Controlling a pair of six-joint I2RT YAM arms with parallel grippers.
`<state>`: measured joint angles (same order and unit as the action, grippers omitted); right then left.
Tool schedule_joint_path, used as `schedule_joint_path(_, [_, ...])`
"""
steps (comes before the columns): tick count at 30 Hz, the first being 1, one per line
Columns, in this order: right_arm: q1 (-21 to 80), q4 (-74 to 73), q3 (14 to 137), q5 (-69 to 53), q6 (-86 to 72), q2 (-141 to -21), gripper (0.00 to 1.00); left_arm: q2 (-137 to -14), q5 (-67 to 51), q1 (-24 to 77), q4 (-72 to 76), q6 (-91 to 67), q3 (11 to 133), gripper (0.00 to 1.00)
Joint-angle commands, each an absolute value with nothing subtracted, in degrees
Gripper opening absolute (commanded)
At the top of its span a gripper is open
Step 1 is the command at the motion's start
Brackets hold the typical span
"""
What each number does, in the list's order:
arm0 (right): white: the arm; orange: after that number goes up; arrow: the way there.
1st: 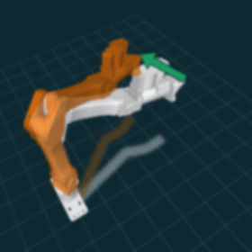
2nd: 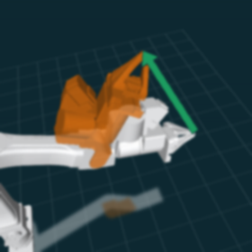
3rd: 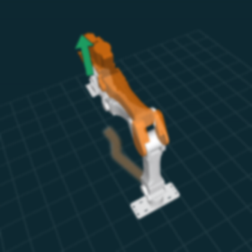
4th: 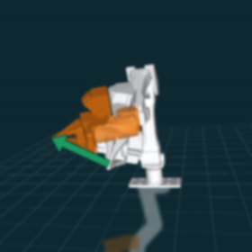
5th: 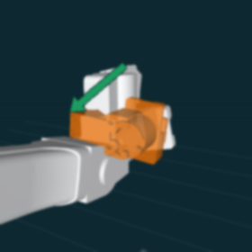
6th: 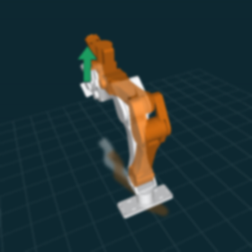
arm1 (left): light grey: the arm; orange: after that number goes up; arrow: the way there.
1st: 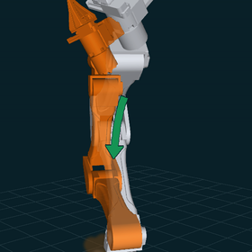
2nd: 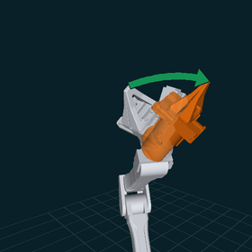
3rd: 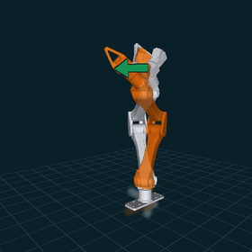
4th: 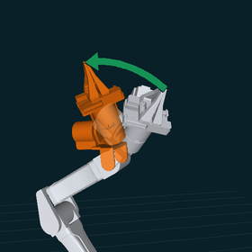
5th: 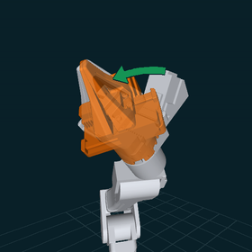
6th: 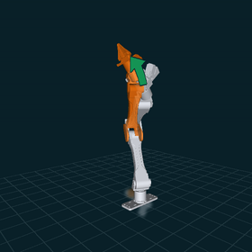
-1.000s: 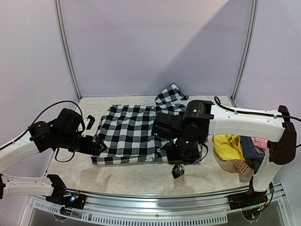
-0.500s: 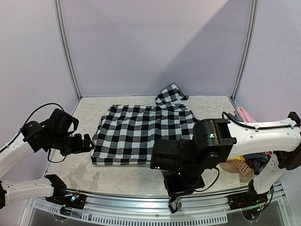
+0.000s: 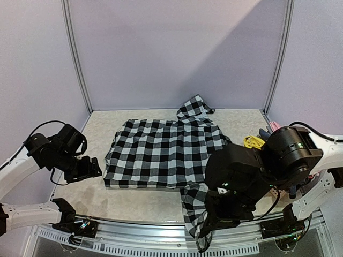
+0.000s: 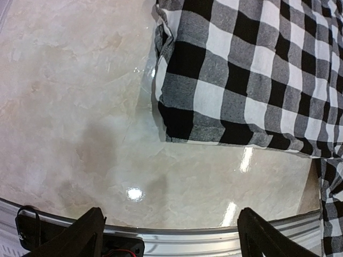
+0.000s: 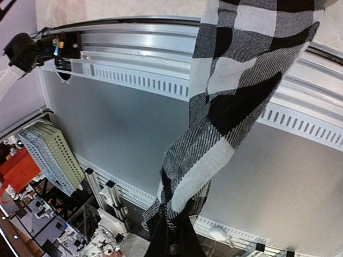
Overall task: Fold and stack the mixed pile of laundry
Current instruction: Pick up the flattened shirt from the center of the board.
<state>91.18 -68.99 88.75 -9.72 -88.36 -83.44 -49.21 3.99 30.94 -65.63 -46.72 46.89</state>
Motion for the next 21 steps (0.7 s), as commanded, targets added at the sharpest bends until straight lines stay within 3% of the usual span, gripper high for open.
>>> schedule_joint_path(1, [90.7,-64.3,88.0,-2.7,-91.9,-80.5,0.00,-49.3,4.3,30.0,-68.8,-48.8,46.2,0.87])
schedule_joint_path(10, [84.8,-61.4,87.0,5.7,-91.1,-78.5,0.00,-51.4,1.7,29.2,-68.1,-53.6,42.8,0.77])
schedule_joint_path(21, [79.4,-59.9,85.3,9.2,-88.3,-76.6,0.00,-57.6,-5.4,26.8,-56.7,-60.1,38.6,0.65])
